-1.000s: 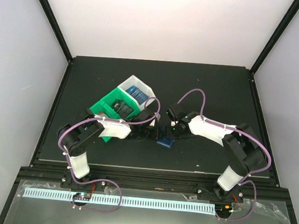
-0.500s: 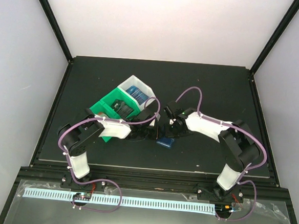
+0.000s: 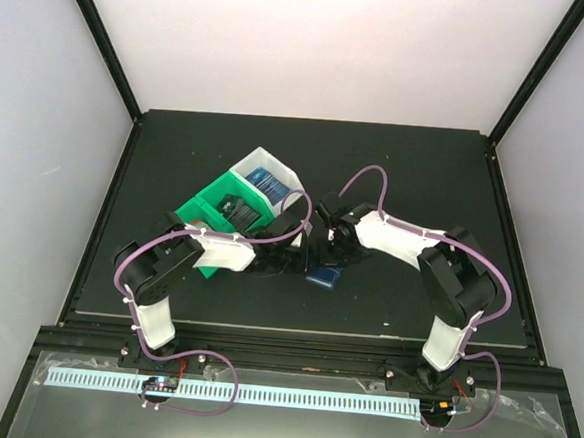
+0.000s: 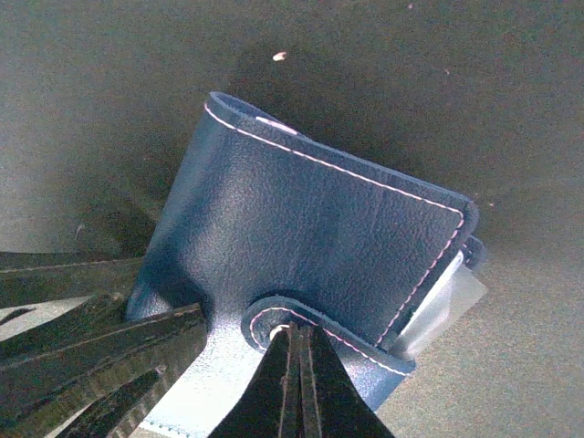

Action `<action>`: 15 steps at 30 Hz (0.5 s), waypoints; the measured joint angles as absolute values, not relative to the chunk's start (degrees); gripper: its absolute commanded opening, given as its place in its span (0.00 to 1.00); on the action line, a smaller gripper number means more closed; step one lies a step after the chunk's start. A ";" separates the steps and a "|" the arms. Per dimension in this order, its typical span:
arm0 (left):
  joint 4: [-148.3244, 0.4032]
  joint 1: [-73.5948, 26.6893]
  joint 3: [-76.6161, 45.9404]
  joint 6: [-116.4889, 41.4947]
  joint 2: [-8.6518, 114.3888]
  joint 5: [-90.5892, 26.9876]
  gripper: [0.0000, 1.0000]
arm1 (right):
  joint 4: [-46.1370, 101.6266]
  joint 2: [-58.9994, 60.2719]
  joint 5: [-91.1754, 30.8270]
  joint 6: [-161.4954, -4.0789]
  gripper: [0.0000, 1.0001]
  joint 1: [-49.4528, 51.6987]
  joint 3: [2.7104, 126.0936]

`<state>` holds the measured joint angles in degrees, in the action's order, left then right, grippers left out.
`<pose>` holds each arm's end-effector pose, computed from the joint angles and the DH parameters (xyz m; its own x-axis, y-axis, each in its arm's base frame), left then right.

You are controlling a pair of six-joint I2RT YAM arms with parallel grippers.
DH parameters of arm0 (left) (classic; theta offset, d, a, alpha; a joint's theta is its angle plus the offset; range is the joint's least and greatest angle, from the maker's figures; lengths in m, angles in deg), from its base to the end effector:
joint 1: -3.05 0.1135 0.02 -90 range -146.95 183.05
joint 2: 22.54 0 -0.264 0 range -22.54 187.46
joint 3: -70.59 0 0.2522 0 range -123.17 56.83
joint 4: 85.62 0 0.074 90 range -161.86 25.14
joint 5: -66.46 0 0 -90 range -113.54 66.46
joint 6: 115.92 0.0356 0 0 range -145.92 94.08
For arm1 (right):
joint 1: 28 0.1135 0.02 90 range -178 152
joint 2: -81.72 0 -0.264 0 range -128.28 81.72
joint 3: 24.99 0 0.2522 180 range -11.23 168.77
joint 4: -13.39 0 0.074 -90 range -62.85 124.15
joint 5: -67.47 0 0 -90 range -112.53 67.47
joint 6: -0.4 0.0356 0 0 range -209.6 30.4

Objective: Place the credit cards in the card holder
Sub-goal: Close the card holder at the center of the board.

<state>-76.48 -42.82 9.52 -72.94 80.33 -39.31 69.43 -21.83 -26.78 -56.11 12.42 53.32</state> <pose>0.2263 -0.2472 0.1187 -0.9612 -0.0203 -0.2752 0.1567 0.7808 -0.6049 0.2469 0.2138 0.1544 -0.9891 -0.1196 -0.0860 -0.1312 0.9807 0.1447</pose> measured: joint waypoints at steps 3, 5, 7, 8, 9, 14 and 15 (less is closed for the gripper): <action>-77.16 -42.78 9.92 -73.10 80.33 -39.40 0.24 | 70.04 -22.44 -26.87 -55.84 0.01 12.42 53.93; -77.81 -42.78 10.31 -73.16 80.22 -39.40 0.25 | 69.96 -22.44 -27.13 -55.14 0.01 12.42 53.89; -78.38 -42.75 10.64 -73.29 80.18 -39.40 0.25 | 69.74 -22.44 -27.33 -54.55 0.01 12.40 53.76; -78.62 -42.75 10.77 -73.34 80.14 -39.40 0.25 | 69.67 -22.44 -27.40 -54.36 0.01 12.40 53.74; -78.93 -42.75 10.99 -73.38 80.05 -39.35 0.25 | 69.61 -22.40 -27.44 -54.10 0.02 12.35 53.72; -79.82 -42.71 11.90 -73.47 79.20 -39.44 0.33 | 65.56 -18.73 -26.94 -52.87 0.09 12.35 50.24; -79.36 -42.69 12.39 -73.45 78.47 -39.48 0.34 | 64.58 -17.66 -26.65 -52.65 0.10 12.38 49.30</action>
<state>-79.36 -42.69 12.39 -73.45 78.47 -39.48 64.58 -17.66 -26.65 -52.65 12.38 49.30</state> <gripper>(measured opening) 0.308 0.067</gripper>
